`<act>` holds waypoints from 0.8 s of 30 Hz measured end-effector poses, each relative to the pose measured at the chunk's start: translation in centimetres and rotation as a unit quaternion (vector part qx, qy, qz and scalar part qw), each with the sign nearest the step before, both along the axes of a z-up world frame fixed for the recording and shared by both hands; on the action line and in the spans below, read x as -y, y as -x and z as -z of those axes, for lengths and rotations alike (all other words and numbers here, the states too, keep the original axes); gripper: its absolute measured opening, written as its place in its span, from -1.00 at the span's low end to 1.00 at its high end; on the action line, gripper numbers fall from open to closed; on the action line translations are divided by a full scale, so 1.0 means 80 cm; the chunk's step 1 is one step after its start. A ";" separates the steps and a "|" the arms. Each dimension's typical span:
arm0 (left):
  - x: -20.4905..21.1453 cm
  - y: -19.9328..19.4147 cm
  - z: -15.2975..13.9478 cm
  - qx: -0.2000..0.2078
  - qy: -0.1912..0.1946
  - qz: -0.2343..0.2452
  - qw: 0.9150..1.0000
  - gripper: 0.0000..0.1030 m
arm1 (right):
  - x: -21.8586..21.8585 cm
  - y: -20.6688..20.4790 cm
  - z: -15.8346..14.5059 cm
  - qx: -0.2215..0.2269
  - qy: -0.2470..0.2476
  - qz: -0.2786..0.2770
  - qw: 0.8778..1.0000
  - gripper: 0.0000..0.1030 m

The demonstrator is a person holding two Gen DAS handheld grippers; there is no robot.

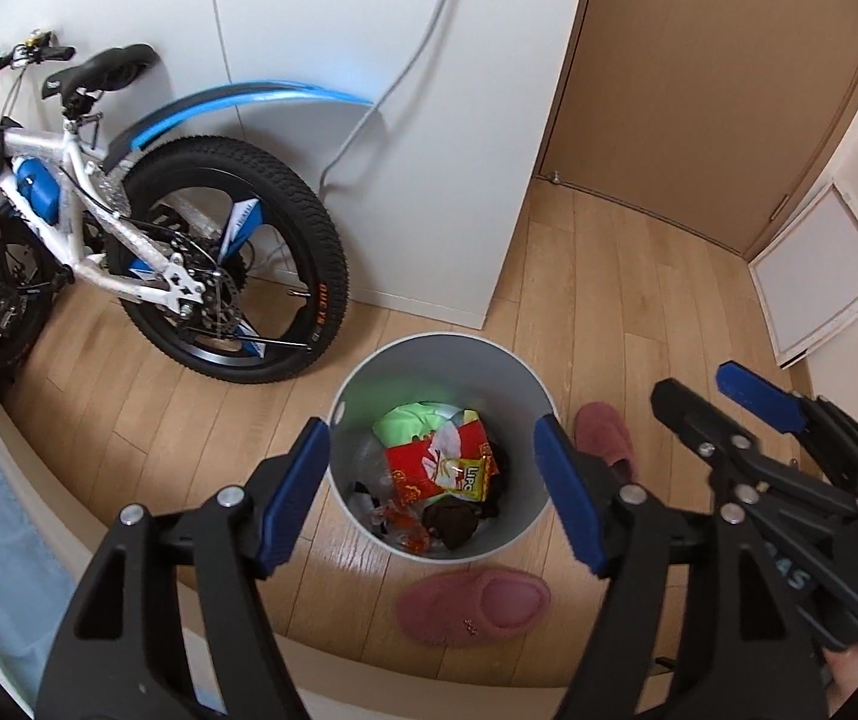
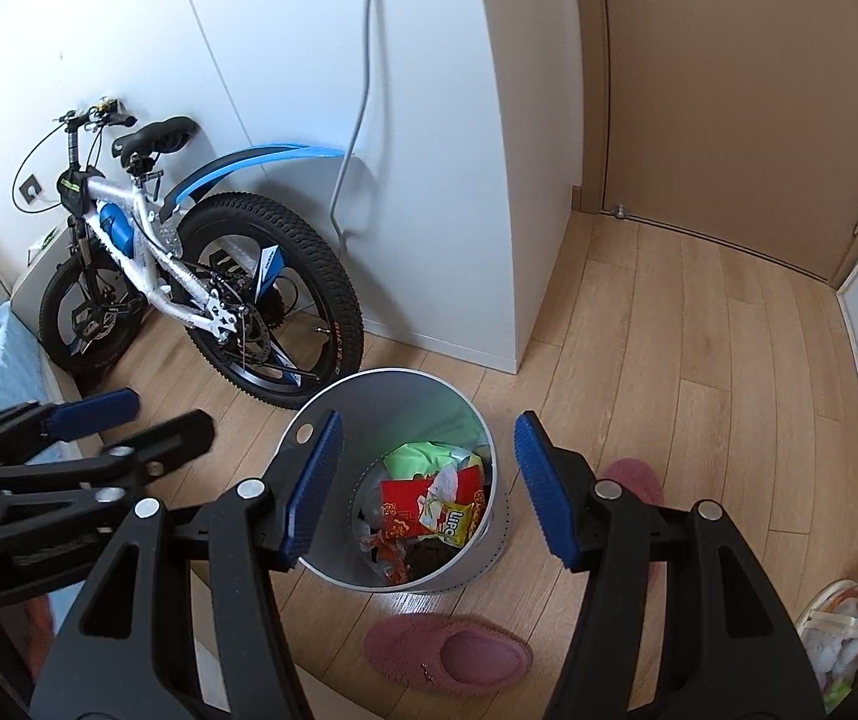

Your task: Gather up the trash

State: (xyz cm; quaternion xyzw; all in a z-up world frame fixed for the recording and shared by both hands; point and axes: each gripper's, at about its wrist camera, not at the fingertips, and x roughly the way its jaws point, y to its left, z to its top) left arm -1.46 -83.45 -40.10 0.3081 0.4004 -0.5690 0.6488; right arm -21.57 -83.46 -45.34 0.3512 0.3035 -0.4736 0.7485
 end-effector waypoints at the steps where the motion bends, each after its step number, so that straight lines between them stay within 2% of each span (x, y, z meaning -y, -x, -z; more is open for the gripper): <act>1: -0.005 -0.002 -0.006 0.000 0.002 -0.003 1.000 0.40 | -0.001 -0.002 -0.001 -0.001 0.002 -0.003 1.000 0.12; 6: -0.041 -0.011 -0.040 0.023 0.003 -0.026 0.999 0.47 | -0.016 -0.020 -0.020 -0.007 0.020 -0.026 0.999 0.17; 10: -0.096 -0.024 -0.074 0.039 0.005 -0.055 0.998 0.47 | -0.038 -0.046 -0.044 -0.003 0.039 -0.062 0.997 0.32; 12: -0.132 -0.032 -0.092 0.061 0.004 -0.077 0.995 0.49 | -0.054 -0.062 -0.060 -0.003 0.049 -0.085 0.995 0.44; 14: -0.169 -0.039 -0.112 0.090 0.003 -0.101 0.991 0.50 | -0.073 -0.079 -0.082 0.003 0.060 -0.112 0.992 0.51; 16: -0.206 -0.046 -0.132 0.099 0.006 -0.125 0.987 0.52 | -0.096 -0.095 -0.105 0.014 0.073 -0.138 0.988 0.64; 19: -0.261 -0.058 -0.156 0.107 0.001 -0.167 0.980 0.62 | -0.130 -0.120 -0.133 0.033 0.071 -0.180 0.981 0.69; 24: -0.362 -0.082 -0.188 0.116 -0.024 -0.261 0.958 0.62 | -0.207 -0.174 -0.186 0.038 0.063 -0.271 0.960 0.70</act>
